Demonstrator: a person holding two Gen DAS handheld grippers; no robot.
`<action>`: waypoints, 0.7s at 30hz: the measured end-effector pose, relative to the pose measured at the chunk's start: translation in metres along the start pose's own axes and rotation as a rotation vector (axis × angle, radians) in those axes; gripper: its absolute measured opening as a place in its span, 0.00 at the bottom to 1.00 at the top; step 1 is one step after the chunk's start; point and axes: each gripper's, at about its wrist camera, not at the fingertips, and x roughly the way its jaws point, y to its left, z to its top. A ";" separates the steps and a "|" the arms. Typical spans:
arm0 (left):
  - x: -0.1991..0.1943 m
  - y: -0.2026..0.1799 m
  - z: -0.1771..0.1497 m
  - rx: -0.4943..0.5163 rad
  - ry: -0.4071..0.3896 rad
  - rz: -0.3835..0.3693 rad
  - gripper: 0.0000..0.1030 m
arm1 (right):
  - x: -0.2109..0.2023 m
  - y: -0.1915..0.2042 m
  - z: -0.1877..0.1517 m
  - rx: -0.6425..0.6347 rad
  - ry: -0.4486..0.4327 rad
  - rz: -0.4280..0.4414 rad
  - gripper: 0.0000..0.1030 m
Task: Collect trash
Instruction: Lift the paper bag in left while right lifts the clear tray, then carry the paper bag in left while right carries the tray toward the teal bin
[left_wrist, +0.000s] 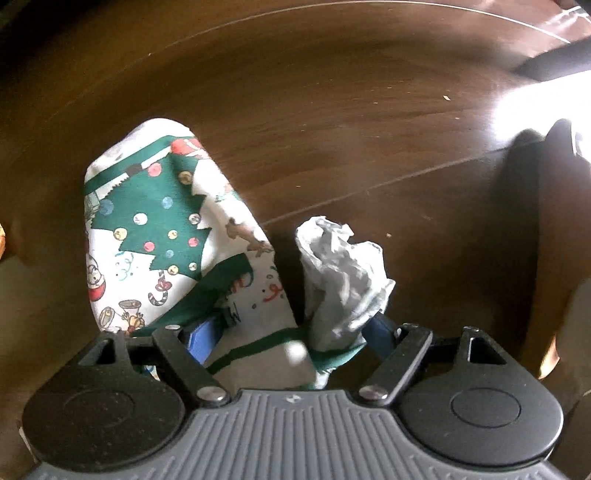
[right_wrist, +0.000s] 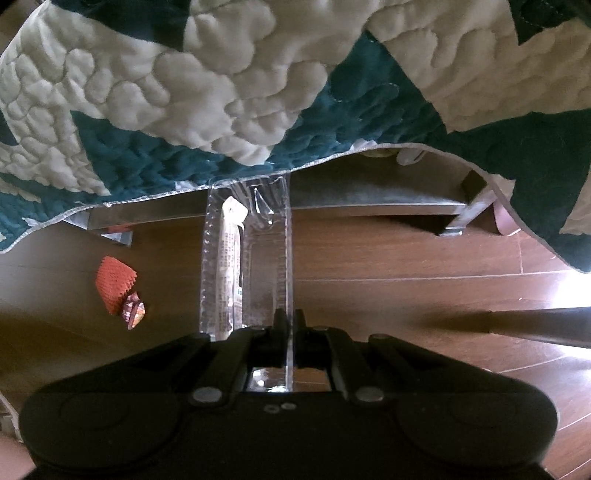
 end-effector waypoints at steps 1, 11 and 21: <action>0.000 0.003 0.002 -0.009 -0.005 -0.008 0.76 | -0.001 -0.002 0.000 0.000 0.004 -0.001 0.02; -0.026 0.044 0.004 -0.078 -0.061 -0.020 0.23 | 0.009 0.004 -0.008 0.016 0.036 0.001 0.02; -0.126 0.052 0.000 -0.094 -0.200 0.002 0.21 | -0.026 0.017 -0.013 0.089 -0.029 0.049 0.02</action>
